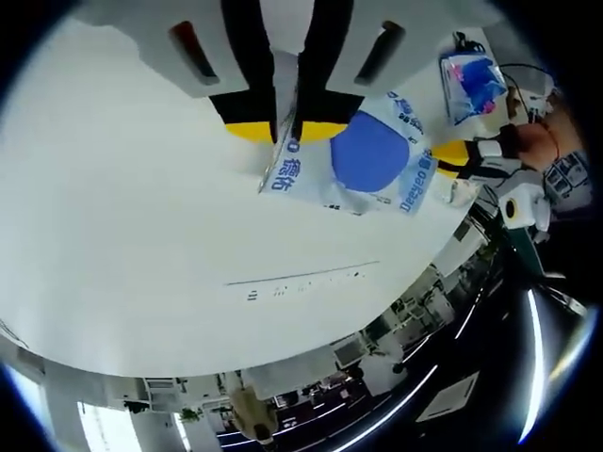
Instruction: Arrange the tabletop items into an orderly group along one side of the table until the central work area is clear of visible clutter.
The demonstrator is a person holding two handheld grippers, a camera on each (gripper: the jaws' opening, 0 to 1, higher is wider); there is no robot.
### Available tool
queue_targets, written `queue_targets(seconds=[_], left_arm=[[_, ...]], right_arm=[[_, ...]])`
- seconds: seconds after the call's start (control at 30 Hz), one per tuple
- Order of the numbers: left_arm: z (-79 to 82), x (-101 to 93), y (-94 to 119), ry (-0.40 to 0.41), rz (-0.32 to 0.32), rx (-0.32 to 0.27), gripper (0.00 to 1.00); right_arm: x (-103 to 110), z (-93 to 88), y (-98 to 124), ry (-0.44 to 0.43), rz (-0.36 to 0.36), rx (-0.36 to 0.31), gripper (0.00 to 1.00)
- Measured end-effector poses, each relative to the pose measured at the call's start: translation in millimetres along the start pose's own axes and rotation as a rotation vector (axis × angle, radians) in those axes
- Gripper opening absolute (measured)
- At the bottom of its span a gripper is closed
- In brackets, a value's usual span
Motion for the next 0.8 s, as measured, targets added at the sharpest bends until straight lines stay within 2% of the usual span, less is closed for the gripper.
queue_targets(seconds=[0.43, 0.8], left_arm=[[6.2, 7.7, 16, 0.0, 0.02, -0.029, 0.28], [21.3, 14.4, 35, 0.002, 0.039, -0.071, 0.4]], right_arm=[[-2, 0.6, 12, 0.002, -0.036, -0.02, 0.22], [12, 15.3, 24, 0.036, -0.029, -0.077, 0.38]])
Point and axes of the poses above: the point that each gripper's makers call its tool centre point, and the gripper's own axes: y roughly backward along the fingers, x roughly to its left, z roughly out of its top, the point moved 1 cm from there along y, roughly backward along the fingers, and after that the axes turned 8 degrees about z, right-handed, at the moved point
